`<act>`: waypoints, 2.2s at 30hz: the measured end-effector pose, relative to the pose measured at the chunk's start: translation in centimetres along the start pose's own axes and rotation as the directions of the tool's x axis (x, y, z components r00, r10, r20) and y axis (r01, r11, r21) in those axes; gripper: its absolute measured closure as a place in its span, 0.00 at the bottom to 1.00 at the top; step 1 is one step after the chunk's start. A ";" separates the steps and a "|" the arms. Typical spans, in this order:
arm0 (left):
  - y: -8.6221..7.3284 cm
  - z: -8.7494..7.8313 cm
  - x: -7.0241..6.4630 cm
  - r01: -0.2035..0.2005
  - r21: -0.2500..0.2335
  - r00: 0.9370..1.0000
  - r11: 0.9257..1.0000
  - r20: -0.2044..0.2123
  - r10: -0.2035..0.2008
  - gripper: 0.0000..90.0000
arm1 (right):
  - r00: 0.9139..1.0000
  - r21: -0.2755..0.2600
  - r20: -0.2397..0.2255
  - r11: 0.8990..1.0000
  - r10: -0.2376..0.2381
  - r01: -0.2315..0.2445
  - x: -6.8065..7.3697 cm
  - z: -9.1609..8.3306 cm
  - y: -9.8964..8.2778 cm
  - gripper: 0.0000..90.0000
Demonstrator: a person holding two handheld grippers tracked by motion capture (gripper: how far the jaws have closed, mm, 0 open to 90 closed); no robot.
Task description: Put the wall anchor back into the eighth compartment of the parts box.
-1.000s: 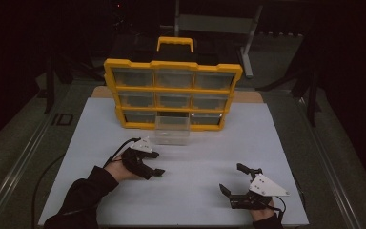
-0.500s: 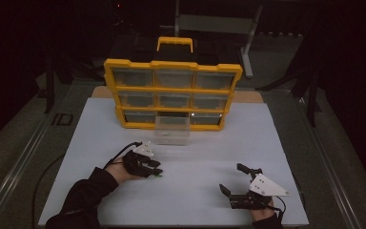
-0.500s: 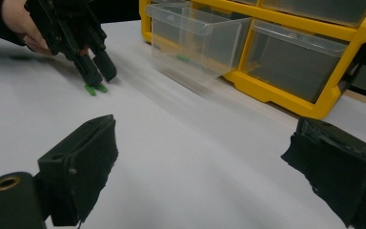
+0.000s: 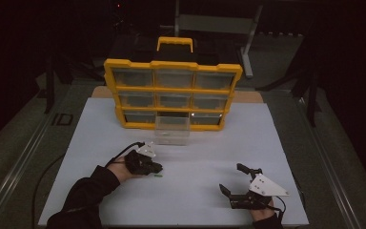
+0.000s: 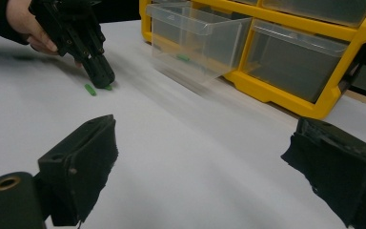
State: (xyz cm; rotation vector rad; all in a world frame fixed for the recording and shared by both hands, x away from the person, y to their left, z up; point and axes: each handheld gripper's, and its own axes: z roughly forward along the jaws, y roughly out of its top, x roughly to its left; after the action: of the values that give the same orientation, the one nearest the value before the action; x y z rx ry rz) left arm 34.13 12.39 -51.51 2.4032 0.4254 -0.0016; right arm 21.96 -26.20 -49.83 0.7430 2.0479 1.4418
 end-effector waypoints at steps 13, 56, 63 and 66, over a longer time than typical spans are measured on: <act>0.9 -1.3 -0.1 -0.060 -0.006 0.998 0.998 0.013 0.060 0.93 | 1.000 -0.001 0.001 1.000 0.001 -0.001 0.0 0.0 0.0 0.09; 8.2 -8.8 0.8 -0.151 -0.084 0.988 0.985 0.005 0.152 0.93 | 1.000 -0.007 0.005 1.000 0.005 -0.005 0.0 -0.1 0.1 0.09; 9.5 -9.7 1.0 -0.174 -0.093 0.985 0.980 -0.009 0.174 0.93 | 1.000 -0.007 0.007 1.000 0.005 -0.005 -0.1 -0.2 0.0 0.09; 10.1 -10.1 1.1 -0.175 -0.108 0.985 0.979 -0.014 0.174 0.93 | 1.000 -0.011 0.006 1.000 0.003 -0.003 -0.1 -0.2 0.1 0.09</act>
State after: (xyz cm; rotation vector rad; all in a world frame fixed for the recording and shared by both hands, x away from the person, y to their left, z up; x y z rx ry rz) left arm 37.15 11.96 -37.56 2.3253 0.2100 0.1031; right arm 21.90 -26.35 -49.72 0.7458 2.0336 1.4493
